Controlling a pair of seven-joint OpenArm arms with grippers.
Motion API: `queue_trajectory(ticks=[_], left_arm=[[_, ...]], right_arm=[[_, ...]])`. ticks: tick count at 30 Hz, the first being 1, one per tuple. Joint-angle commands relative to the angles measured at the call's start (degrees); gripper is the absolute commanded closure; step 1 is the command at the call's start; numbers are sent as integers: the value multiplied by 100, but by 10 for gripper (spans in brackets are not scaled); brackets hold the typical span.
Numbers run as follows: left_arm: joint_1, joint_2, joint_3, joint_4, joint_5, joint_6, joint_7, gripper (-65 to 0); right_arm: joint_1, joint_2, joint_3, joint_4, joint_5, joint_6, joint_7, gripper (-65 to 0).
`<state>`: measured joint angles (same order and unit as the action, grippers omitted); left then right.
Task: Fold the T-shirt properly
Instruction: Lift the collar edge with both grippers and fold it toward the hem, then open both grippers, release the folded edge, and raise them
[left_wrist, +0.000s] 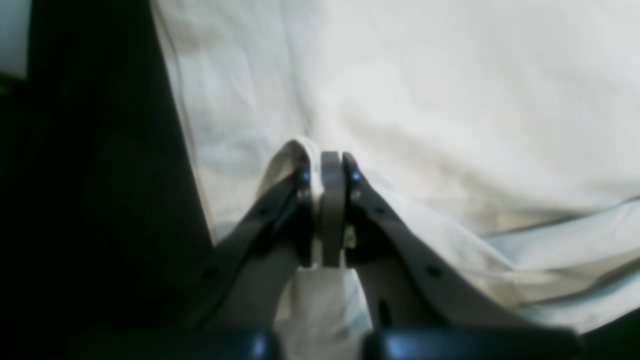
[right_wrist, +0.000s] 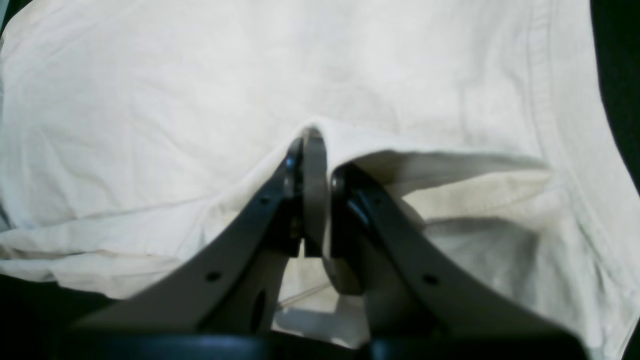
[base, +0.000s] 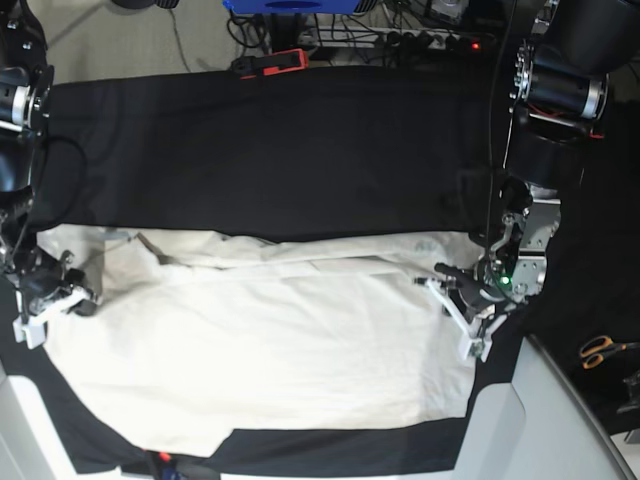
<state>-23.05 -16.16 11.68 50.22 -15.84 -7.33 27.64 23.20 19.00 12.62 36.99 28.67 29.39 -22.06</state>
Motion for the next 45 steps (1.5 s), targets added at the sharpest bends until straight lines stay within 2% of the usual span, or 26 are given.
queue_trajectory(ticks=[1,12,16,21,26,40,42,45], left_arm=[[-170,-50,-21,47,6,26,-104,0],[-135,-58,-47,55,6,26,-104,0],[-108,-67,-56,55,6,26,-104,0],[-91,-138,-65,55,-3,26,-104,0],[-12,-146,-74,55,-3,26,-104,0],[59,-146,-74,55,-3,34,-69,0],[59,-146,-74,64,-3,52,-69,0],[41,-146,-91,90,-12,61,-96,-10]], right_arm=[[216,100,-1,41,109,55,136,-5],[339,73,-18,-152,109,55,145,-3],[339,64,-18,-152,100,55,373,-3],[339,64,8,-152,100,37,409,-2],[339,82,-18,-152,100,-323,417,-2],[339,91,26,-152,100,-350,417,-11],[339,91,26,-152,109,-350,426,-62],[339,91,34,-99,136,-350,426,-224]])
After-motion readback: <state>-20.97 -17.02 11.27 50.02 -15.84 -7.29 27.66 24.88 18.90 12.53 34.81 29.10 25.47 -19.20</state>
